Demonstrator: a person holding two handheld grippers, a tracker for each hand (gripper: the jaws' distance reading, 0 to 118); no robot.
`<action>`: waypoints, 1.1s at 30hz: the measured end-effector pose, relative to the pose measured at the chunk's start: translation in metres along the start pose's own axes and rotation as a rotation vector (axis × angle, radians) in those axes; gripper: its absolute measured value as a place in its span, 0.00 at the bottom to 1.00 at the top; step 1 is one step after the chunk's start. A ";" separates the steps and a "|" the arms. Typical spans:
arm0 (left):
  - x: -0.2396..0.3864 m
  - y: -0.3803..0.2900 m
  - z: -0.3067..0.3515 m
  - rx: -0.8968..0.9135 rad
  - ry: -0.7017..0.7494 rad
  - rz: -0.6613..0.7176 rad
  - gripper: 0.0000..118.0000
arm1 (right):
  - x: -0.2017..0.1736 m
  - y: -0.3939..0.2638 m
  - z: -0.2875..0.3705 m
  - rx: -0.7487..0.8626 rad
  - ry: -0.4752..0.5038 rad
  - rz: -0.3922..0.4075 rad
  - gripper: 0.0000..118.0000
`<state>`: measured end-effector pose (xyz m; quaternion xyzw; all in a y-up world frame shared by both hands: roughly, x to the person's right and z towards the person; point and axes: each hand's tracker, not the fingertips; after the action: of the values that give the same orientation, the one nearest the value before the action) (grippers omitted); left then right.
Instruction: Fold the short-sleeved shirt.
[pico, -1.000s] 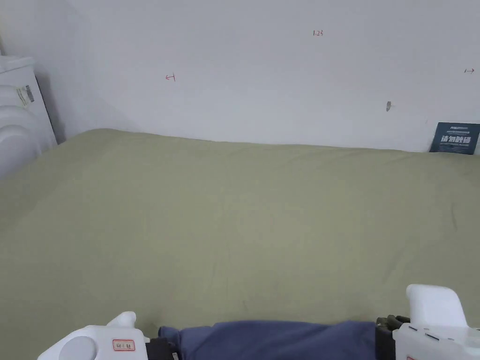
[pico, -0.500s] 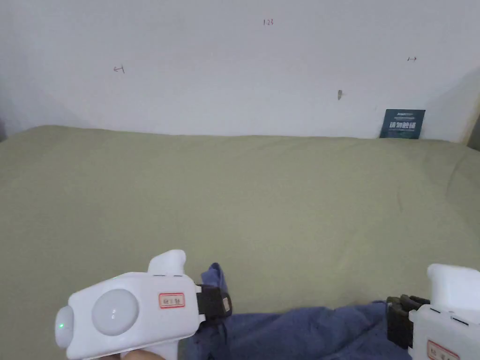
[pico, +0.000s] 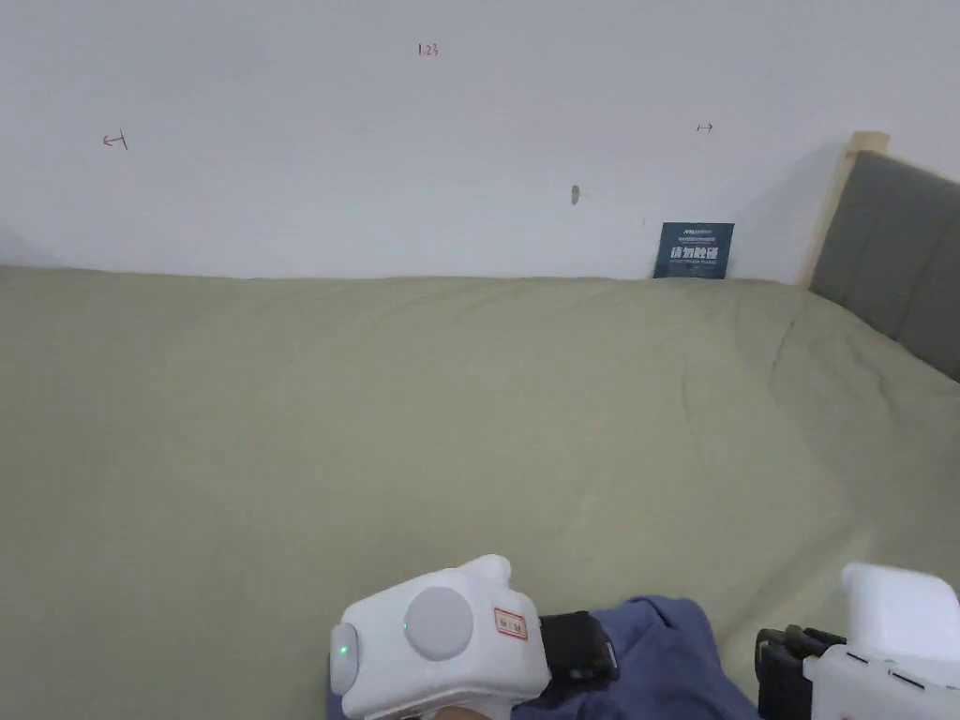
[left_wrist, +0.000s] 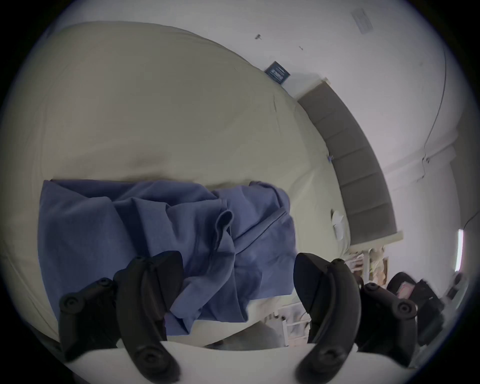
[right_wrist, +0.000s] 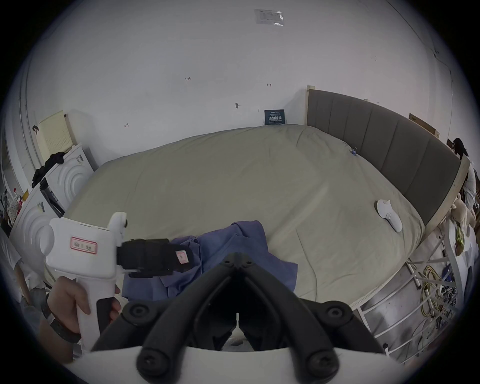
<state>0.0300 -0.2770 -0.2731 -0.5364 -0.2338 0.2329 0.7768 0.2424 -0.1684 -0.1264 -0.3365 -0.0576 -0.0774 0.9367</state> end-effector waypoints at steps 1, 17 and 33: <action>-0.004 0.002 0.010 0.035 -0.031 0.029 0.79 | 0.001 0.000 0.001 0.001 0.003 -0.003 0.01; -0.075 -0.041 0.001 0.244 -0.135 -0.096 0.00 | -0.021 -0.005 0.019 0.041 0.079 0.043 0.01; -0.039 -0.090 0.000 0.218 -0.176 -0.123 0.00 | -0.025 -0.004 0.032 0.050 0.075 0.059 0.01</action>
<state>0.0092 -0.3295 -0.1931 -0.4111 -0.3067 0.2551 0.8197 0.2157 -0.1485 -0.1029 -0.3116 -0.0144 -0.0608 0.9481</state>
